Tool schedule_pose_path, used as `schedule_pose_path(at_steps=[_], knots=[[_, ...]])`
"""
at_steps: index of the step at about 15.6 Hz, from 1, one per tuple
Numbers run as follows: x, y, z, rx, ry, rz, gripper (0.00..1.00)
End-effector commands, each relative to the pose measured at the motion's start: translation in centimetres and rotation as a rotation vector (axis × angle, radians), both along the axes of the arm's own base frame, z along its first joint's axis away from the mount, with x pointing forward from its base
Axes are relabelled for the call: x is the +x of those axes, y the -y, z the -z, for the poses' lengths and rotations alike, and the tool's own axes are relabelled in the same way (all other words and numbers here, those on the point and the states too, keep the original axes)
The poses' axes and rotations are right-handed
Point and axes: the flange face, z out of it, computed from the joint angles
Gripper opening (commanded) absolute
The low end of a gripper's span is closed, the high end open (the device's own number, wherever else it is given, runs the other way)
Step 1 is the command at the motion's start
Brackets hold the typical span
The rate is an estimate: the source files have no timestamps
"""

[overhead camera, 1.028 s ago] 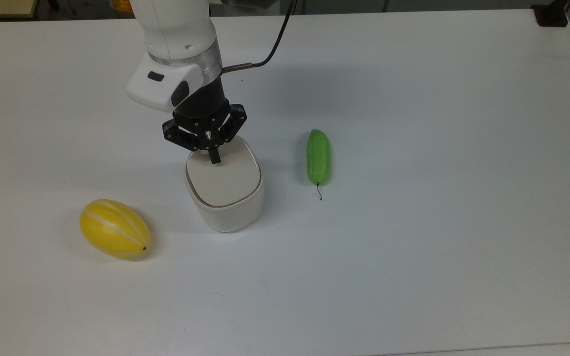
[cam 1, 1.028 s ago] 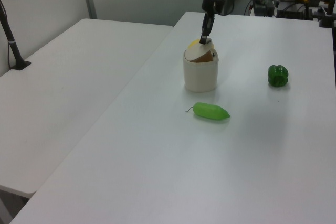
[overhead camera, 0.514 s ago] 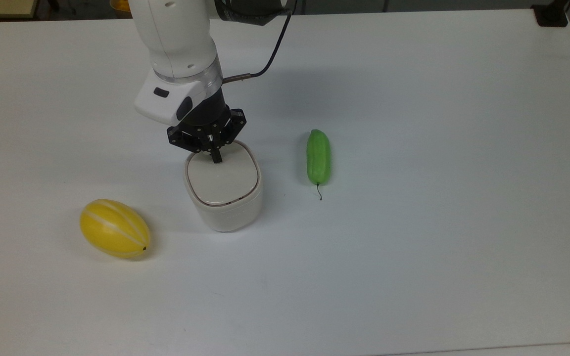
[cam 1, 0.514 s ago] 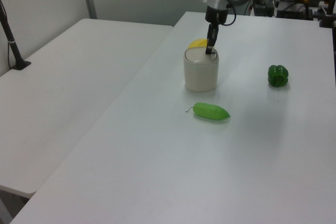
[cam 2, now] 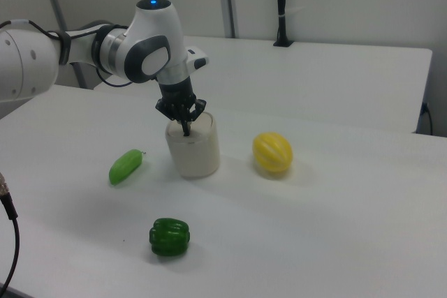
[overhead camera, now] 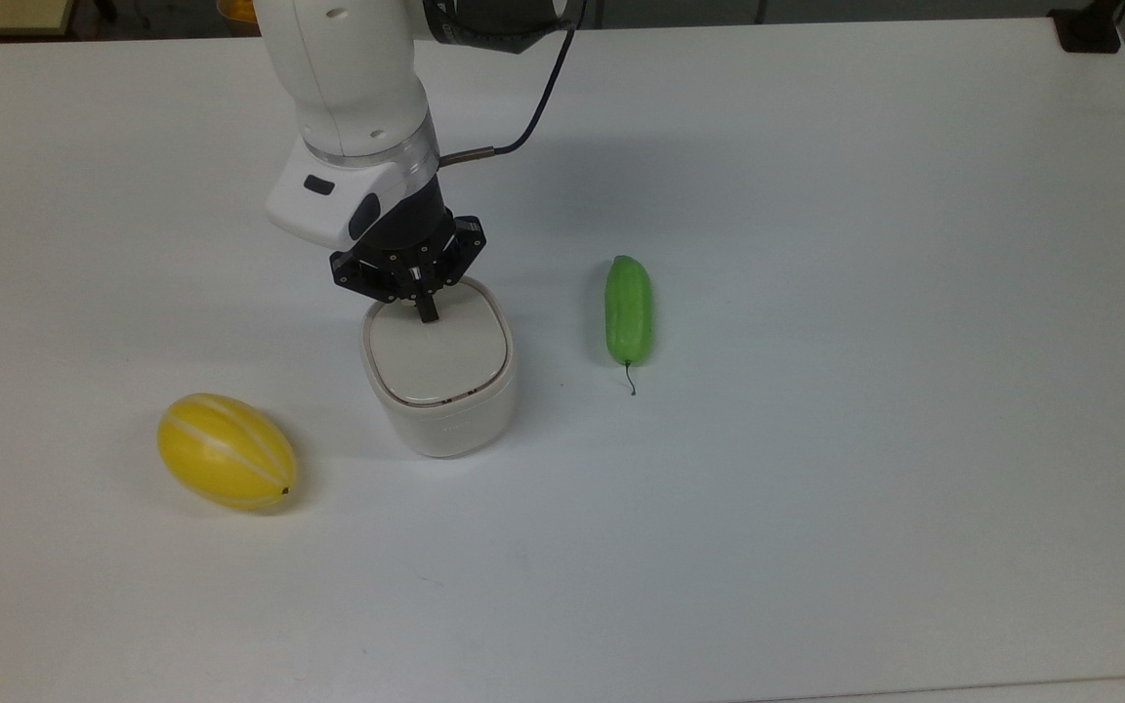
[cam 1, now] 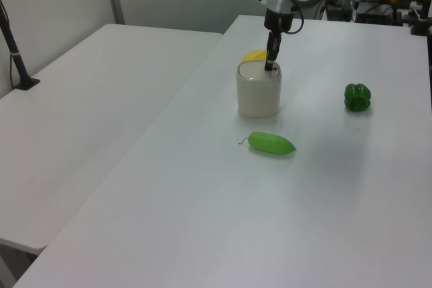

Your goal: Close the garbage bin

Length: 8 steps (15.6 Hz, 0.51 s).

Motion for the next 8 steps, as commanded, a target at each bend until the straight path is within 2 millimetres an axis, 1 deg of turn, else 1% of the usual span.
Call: schedule_pose_path(at_steps=[1, 2, 3, 4, 6, 8], knots=[[-1.1, 0.3, -0.7, 0.022, -0.01, 0.005, 0.0], [-1.6, 0.9, -2.4, 0.033, 0.006, 0.014, 0.0], [-2.5, 2.1, -3.8, 0.042, 0.003, 0.027, 0.0], [-3.5, 2.7, -5.1, 0.056, -0.013, 0.034, 0.0], [-5.6, 3.8, -7.2, 0.069, -0.058, 0.043, 0.0], [-7.9, 4.8, -9.0, 0.077, -0.12, 0.084, 0.02]])
